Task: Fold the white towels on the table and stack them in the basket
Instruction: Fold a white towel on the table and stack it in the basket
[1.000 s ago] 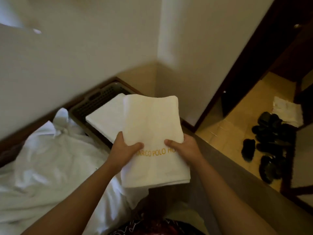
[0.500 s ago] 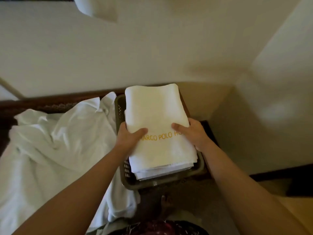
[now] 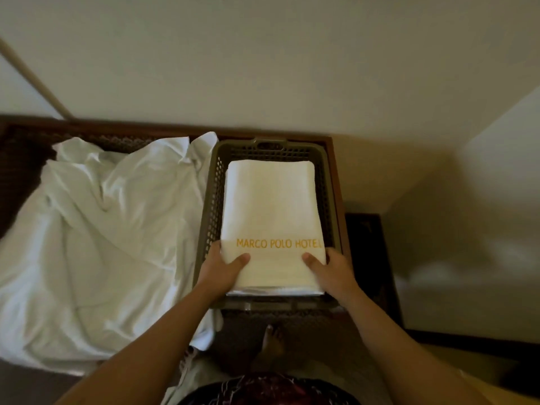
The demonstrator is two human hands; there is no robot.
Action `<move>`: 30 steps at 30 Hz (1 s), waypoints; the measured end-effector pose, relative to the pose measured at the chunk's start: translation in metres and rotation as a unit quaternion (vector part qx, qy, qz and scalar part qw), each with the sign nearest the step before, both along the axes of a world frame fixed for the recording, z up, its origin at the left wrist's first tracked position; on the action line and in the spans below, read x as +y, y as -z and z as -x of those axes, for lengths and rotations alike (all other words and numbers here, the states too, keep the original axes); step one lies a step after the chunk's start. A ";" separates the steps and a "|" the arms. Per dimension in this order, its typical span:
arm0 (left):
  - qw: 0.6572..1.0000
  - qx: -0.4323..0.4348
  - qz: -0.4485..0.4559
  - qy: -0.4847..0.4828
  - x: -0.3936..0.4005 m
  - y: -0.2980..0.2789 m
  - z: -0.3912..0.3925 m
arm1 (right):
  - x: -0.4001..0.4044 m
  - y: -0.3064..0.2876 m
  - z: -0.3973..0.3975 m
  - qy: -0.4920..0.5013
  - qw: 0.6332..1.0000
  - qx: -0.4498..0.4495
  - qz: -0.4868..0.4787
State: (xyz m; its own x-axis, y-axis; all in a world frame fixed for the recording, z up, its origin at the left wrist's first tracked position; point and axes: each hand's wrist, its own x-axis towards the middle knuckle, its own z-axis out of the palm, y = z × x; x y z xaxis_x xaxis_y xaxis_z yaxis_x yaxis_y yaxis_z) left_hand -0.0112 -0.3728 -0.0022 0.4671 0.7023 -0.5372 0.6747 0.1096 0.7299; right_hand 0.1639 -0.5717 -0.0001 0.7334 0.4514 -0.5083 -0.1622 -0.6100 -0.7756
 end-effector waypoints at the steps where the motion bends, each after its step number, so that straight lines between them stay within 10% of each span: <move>1: 1.000 0.005 -0.003 -0.002 -0.004 0.003 0.001 | -0.001 0.004 0.005 -0.008 1.000 -0.005 0.017; 19: 0.999 0.016 -0.048 -0.020 -0.016 0.002 -0.005 | 0.016 0.009 -0.006 -0.040 0.993 0.025 0.104; 25: 0.995 -0.010 -0.093 -0.036 -0.006 -0.020 0.001 | 0.035 -0.028 0.023 -0.109 0.925 -0.296 0.214; 30: 0.993 0.010 -0.106 -0.052 0.013 -0.041 0.036 | 0.080 -0.037 0.056 -0.202 0.927 -0.306 0.075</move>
State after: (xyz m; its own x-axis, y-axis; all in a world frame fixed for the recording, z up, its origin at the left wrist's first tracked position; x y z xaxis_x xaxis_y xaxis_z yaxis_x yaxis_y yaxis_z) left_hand -0.0474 -0.3597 0.0386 0.3774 0.8441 -0.3809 0.6827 0.0243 0.7303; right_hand 0.1078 -0.4917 0.0373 0.6922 0.7095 -0.1318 0.5453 -0.6339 -0.5485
